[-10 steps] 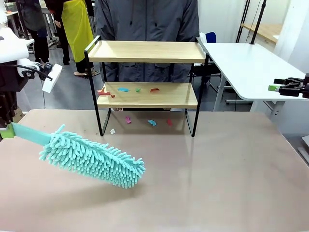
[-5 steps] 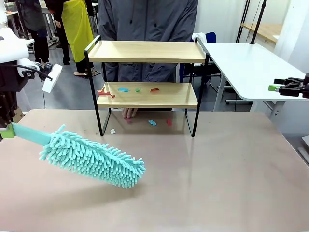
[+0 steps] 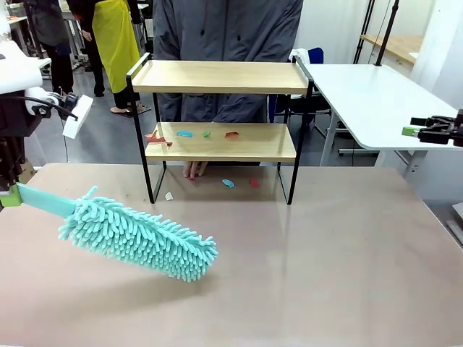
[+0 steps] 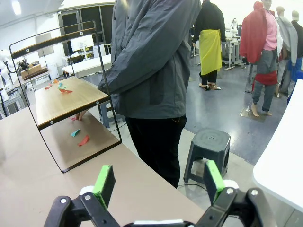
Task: Clean the shelf.
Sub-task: Clean the specific section of the Shelf indicated by the human with the Duster.
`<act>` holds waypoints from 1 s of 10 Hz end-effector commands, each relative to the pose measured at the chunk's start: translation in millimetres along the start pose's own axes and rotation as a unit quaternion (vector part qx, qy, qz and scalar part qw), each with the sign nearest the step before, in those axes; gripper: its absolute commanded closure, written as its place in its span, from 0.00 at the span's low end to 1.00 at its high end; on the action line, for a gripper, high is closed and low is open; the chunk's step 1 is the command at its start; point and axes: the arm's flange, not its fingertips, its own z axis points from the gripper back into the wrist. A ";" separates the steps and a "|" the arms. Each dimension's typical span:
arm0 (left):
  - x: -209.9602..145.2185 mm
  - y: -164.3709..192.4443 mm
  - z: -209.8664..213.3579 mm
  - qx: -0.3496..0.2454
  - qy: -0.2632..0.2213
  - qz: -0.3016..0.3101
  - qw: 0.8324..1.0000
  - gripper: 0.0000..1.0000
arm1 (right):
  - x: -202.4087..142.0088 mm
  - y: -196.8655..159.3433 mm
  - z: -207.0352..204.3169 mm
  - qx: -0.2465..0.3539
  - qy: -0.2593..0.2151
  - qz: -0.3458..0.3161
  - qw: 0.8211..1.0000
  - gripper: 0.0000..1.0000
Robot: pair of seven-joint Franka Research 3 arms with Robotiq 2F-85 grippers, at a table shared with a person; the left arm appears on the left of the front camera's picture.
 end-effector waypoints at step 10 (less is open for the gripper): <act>-0.3 -2.8 4.2 -0.001 0.000 -0.001 1.000 0.87 | 2.5 2.1 -1.3 0.000 0.000 0.002 1.000 0.00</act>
